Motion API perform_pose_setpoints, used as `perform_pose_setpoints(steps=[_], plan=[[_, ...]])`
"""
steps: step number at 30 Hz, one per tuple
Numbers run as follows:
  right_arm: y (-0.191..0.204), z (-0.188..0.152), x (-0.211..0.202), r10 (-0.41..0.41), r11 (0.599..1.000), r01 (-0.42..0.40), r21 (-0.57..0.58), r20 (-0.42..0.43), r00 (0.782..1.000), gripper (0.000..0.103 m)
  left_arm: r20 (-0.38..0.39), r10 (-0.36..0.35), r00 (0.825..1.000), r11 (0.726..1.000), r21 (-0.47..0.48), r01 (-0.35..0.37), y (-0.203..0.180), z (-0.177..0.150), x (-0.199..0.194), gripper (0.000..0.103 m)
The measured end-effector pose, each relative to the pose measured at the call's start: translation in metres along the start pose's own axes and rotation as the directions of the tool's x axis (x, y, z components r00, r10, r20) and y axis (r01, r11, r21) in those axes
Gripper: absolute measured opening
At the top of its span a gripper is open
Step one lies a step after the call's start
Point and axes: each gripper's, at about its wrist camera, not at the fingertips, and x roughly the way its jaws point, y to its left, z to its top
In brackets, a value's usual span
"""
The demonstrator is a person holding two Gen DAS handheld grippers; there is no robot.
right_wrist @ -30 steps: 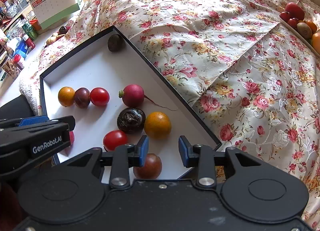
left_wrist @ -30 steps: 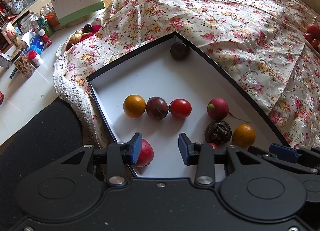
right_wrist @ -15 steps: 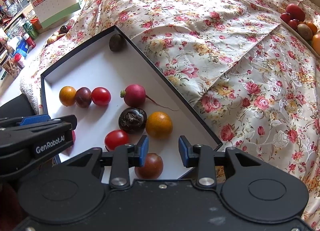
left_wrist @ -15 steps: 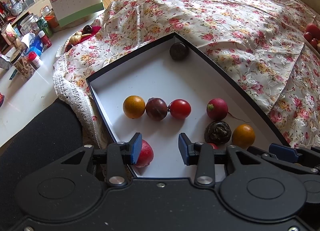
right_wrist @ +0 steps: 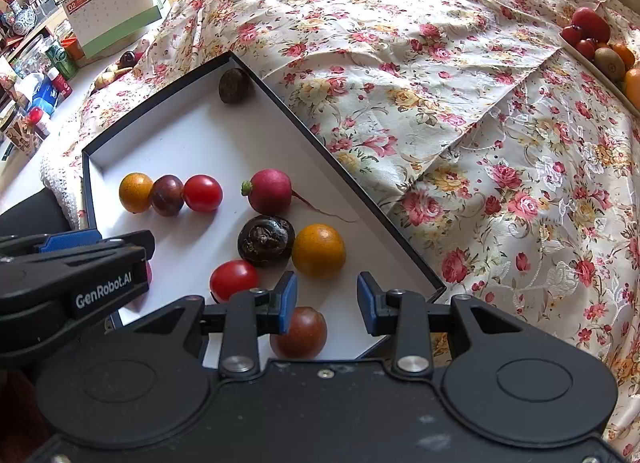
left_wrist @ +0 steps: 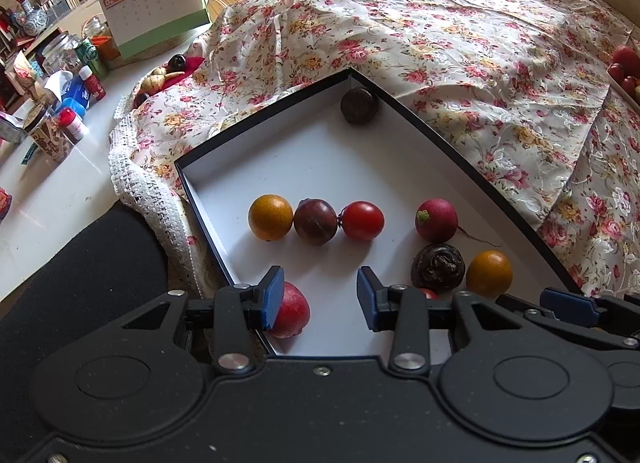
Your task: Organize fruits
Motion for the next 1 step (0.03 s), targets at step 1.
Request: perform_pose_setpoints(steps=[1], plan=[[0.0002,-0.0001,0.0002,-0.001,1.000,0.001,0.000,-0.001,1.000,0.037,0.001,-0.002,1.000,1.000,0.001,0.002,0.0006,0.0000,-0.0001,0.048]])
